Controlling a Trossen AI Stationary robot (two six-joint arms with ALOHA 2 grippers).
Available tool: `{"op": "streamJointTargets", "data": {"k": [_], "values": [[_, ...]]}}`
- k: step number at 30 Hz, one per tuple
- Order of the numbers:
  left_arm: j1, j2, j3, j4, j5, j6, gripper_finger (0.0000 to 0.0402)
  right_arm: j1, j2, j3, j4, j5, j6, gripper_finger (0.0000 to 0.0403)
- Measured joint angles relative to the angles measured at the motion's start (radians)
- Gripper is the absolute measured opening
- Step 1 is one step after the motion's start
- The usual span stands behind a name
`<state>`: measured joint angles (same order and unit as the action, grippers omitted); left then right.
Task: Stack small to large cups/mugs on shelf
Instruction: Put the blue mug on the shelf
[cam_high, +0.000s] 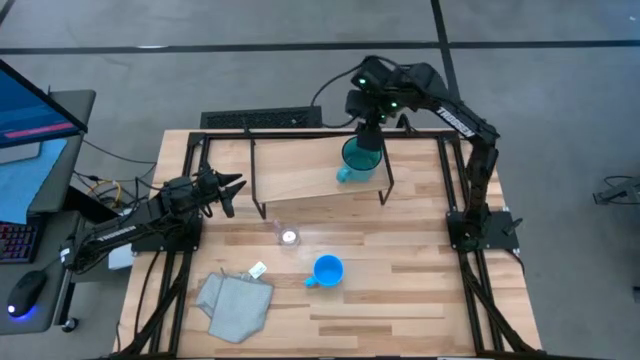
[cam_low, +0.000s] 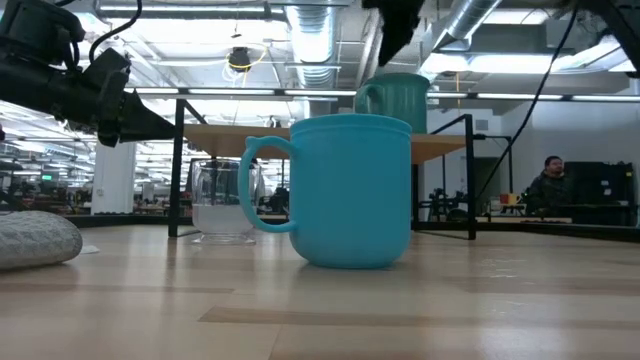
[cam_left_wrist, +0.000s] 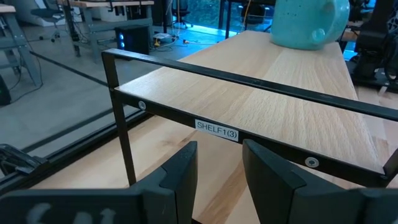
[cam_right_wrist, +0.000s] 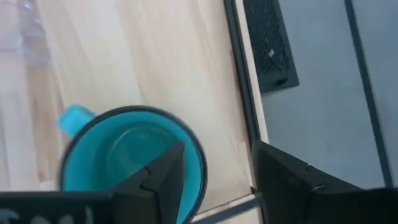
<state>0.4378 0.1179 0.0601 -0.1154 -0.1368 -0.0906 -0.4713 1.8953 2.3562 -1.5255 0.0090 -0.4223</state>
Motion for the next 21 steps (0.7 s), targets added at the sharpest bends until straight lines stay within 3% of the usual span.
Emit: {"op": "streamJointTargets", "data": {"k": [8,17,21], "values": [[0.0,0.0,0.0,0.0,-0.001,-0.001,0.0119,0.009,-0.142,-0.004,-0.026,-0.011,0.083,0.0151],[0.0,0.0,0.0,0.0,-0.001,-0.004,0.0119,0.039,-0.268,-0.004,-0.046,-0.137,0.159,0.0014],[0.0,0.0,0.0,0.0,-0.001,-0.051,0.0119,0.068,-0.295,-0.005,-0.046,-0.163,0.169,0.0015]]}}
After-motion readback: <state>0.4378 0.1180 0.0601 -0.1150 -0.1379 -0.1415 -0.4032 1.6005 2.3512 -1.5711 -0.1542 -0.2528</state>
